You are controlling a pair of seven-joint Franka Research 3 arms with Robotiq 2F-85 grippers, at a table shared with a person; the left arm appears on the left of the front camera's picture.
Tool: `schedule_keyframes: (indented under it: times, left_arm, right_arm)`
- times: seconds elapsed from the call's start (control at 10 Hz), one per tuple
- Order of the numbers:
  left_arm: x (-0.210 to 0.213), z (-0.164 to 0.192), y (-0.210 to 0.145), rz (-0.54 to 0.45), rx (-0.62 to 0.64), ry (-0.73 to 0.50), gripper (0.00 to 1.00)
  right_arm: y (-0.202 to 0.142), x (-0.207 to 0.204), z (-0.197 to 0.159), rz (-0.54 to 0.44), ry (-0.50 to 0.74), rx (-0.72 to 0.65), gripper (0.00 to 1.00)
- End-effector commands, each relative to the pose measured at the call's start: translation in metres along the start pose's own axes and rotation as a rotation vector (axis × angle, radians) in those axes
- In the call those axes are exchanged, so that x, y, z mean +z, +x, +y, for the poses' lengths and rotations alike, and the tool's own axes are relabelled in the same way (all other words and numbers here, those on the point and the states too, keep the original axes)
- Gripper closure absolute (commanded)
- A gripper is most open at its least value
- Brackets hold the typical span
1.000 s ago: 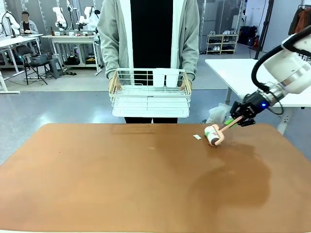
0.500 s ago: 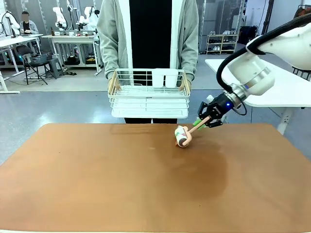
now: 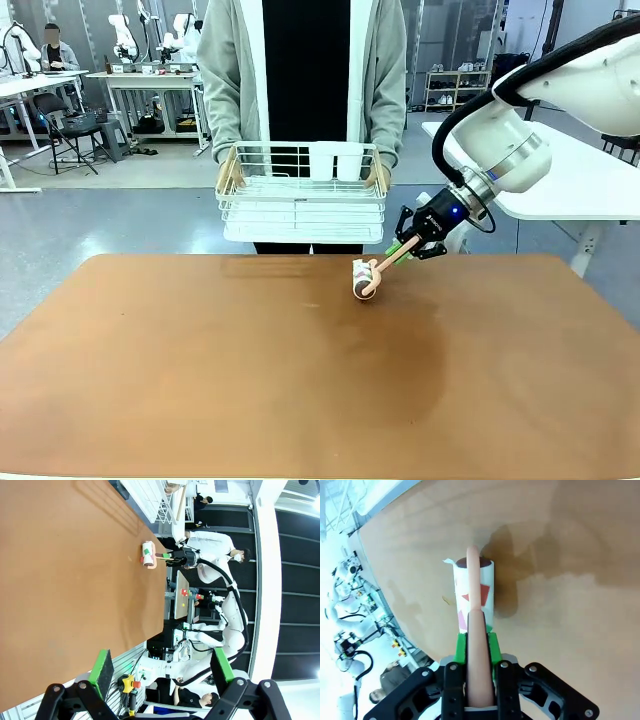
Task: Clean the table.
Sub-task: Clean the table with the Lint Roller when the human lifts the Dish drying rack.
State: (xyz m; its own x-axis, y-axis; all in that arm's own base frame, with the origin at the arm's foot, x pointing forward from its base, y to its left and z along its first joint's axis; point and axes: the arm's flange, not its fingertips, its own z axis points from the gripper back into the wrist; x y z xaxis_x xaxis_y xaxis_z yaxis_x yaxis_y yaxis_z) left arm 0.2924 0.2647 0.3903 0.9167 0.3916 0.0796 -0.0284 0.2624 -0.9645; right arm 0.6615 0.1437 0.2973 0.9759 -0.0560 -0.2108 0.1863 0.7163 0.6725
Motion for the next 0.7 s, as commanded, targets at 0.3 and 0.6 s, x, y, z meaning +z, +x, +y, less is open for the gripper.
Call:
schedule_keyframes:
  times: [0.3, 0.6]
  left_arm:
    - [0.003, 0.000, -0.005, 0.010, -0.023, -0.009, 0.00]
    - [0.003, 0.000, -0.005, 0.010, -0.023, -0.009, 0.00]
  right_arm:
    - [-0.106, 0.101, 0.063, -0.116, -0.300, 0.060, 0.79]
    - [-0.159, 0.148, 0.080, -0.181, -0.577, 0.025, 0.79]
